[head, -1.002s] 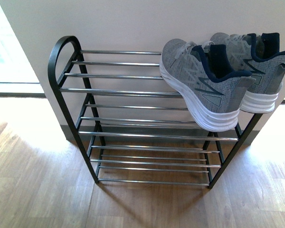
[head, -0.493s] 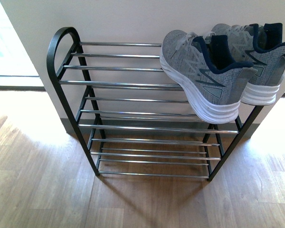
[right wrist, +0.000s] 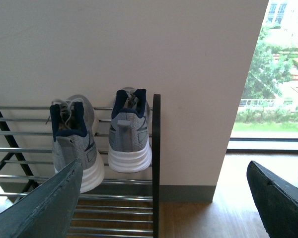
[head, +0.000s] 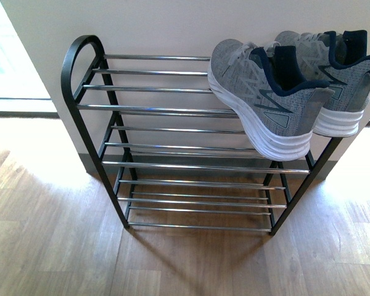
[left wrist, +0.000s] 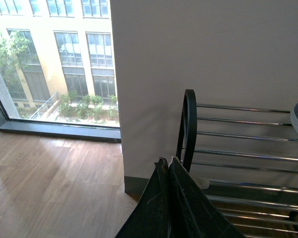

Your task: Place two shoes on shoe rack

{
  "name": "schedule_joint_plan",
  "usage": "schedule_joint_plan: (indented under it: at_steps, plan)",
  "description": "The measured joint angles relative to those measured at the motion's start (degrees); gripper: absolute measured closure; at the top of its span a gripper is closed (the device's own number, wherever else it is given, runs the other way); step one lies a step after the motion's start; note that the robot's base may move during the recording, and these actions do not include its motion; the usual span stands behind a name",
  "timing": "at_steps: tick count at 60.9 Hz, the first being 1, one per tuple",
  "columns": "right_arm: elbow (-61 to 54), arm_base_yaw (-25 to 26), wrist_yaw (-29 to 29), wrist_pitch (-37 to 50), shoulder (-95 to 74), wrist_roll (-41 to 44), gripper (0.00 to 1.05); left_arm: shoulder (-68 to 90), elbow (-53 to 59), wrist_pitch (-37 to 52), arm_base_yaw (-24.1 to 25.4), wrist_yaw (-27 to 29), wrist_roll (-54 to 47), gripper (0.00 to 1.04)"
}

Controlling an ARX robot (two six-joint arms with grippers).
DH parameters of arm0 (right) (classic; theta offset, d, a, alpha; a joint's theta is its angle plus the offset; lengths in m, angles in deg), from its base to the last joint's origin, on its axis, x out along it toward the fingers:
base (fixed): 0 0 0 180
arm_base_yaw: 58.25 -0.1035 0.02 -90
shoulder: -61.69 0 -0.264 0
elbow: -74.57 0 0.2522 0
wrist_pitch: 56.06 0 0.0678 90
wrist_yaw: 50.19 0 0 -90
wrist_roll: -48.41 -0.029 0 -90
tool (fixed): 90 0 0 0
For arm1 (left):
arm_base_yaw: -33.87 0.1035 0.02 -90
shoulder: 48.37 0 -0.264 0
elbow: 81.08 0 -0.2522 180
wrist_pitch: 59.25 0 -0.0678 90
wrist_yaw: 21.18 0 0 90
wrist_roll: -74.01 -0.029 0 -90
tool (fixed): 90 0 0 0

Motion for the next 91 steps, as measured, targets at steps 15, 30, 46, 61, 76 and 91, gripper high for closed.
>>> schedule_joint_plan:
  at_steps: [15, 30, 46, 61, 76, 91]
  plan:
    - [0.02, 0.00, 0.00, 0.00, 0.00, 0.00, 0.09, -7.93, 0.02, -7.37, 0.00, 0.00, 0.00, 1.04]
    - [0.02, 0.00, 0.00, 0.00, 0.00, 0.00, 0.09, -15.12, 0.02, -14.19, 0.00, 0.00, 0.00, 1.04]
    - [0.00, 0.00, 0.00, 0.00, 0.00, 0.00, 0.09, -20.50, 0.02, -19.65, 0.00, 0.02, 0.00, 1.04]
    - [0.02, 0.00, 0.00, 0.00, 0.00, 0.00, 0.09, -30.32, 0.00, -31.02, 0.00, 0.00, -0.02, 1.04]
    - [0.02, 0.00, 0.02, -0.02, 0.02, 0.00, 0.09, -31.34, 0.02, -31.56, 0.07, -0.02, -0.04, 1.04]
    - [0.02, 0.00, 0.02, -0.02, 0.00, 0.00, 0.09, -31.36, 0.02, -31.56, 0.07, 0.00, -0.02, 0.63]
